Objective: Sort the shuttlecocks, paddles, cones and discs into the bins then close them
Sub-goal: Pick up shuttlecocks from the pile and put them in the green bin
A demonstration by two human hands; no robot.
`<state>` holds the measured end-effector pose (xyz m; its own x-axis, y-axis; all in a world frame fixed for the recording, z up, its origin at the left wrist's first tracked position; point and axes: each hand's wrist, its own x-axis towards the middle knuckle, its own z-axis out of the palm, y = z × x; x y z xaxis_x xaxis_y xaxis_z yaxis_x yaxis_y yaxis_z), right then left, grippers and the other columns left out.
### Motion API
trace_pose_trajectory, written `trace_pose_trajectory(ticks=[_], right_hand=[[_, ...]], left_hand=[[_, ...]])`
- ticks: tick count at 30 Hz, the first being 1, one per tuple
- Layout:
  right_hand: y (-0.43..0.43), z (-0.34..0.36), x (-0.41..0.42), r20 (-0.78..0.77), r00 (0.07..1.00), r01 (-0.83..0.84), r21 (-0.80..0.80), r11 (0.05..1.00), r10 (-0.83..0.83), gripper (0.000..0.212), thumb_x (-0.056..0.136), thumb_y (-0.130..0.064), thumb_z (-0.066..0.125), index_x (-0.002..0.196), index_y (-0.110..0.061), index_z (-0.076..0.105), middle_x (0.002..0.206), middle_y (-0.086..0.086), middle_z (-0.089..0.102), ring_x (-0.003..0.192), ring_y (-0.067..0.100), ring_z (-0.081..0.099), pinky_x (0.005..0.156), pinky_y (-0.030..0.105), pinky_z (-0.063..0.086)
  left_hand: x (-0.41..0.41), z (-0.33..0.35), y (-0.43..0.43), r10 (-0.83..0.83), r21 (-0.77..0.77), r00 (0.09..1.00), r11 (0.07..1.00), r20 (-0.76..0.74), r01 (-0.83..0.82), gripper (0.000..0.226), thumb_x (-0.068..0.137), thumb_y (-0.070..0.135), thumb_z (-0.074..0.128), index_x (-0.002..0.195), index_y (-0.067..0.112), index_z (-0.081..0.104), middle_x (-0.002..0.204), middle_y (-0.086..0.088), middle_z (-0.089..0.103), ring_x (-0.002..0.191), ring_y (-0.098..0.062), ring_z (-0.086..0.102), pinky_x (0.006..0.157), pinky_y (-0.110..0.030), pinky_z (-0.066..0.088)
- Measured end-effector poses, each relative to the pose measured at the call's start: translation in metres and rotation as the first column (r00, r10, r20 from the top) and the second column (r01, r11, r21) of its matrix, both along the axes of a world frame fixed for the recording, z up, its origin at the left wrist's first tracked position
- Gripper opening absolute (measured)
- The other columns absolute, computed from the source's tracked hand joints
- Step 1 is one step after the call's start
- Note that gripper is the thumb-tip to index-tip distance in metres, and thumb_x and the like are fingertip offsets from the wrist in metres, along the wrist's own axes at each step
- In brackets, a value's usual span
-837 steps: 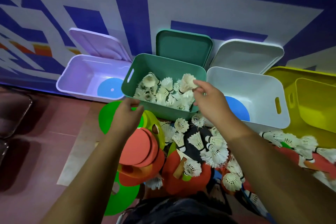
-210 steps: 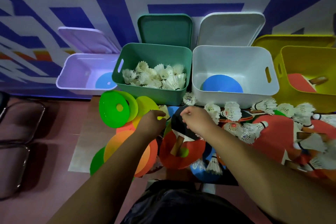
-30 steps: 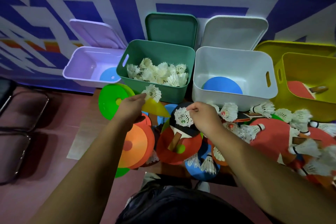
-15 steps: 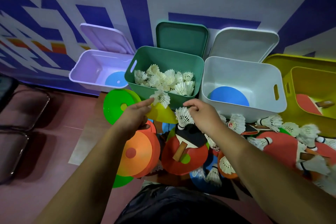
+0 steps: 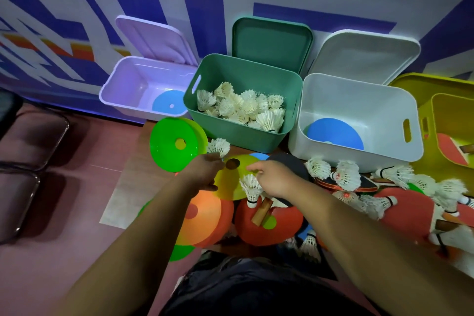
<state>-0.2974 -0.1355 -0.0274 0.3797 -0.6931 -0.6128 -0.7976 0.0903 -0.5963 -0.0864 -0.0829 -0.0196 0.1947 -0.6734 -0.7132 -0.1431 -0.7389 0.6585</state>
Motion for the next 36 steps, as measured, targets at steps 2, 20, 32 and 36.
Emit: trace_pose_trajectory(ticks=[2, 20, 32, 36], right_hand=[[0.0, 0.0, 0.0, 0.001, 1.0, -0.004, 0.009, 1.0, 0.004, 0.054, 0.102, 0.0, 0.038, 0.142, -0.023, 0.066, 0.102, 0.008, 0.068, 0.046, 0.007, 0.051, 0.045, 0.023, 0.039], [-0.066, 0.079, -0.011, 0.38, 0.796, 0.571, -0.21, 0.794, -0.472, 0.03, 0.103, -0.015, 0.051, 0.111, -0.031, 0.075, 0.107, -0.003, 0.074, 0.074, 0.02, 0.071, 0.056, 0.026, 0.059], [-0.091, 0.096, -0.023, 0.224, 0.805, 0.59, -0.217, 0.778, -0.549, 0.034, 0.087, -0.025, 0.049, 0.112, -0.014, 0.07, 0.105, 0.013, 0.073, 0.094, 0.03, 0.075, 0.09, 0.054, 0.062], [-0.072, 0.084, -0.033, 0.18, 0.826, 0.562, -0.178, 0.808, -0.535, 0.024, 0.093, -0.023, 0.051, 0.093, -0.034, 0.072, 0.085, -0.004, 0.076, 0.082, 0.018, 0.076, 0.085, 0.053, 0.063]], left_hand=[[0.001, -0.001, -0.006, -0.012, 0.003, 0.999, 1.0, 0.041, 0.012, 0.032, 0.103, 0.016, 0.06, 0.134, 0.024, 0.06, 0.102, -0.01, 0.056, 0.06, -0.022, 0.054, 0.055, -0.036, 0.062], [0.017, 0.071, -0.034, 0.148, -0.46, 0.974, 0.886, 0.172, -0.053, 0.004, 0.092, 0.013, 0.076, 0.09, 0.011, 0.073, 0.081, -0.016, 0.075, 0.056, -0.014, 0.066, 0.055, -0.031, 0.056], [0.018, 0.085, -0.079, 0.103, -0.509, 0.989, 0.86, 0.106, -0.035, 0.007, 0.097, 0.02, 0.073, 0.099, 0.014, 0.073, 0.091, -0.005, 0.078, 0.067, -0.013, 0.07, 0.062, -0.031, 0.057], [0.025, 0.081, -0.097, 0.151, -0.514, 0.983, 0.854, 0.101, -0.078, 0.006, 0.097, 0.019, 0.072, 0.099, 0.013, 0.073, 0.091, -0.009, 0.077, 0.068, -0.017, 0.071, 0.061, -0.032, 0.057]])
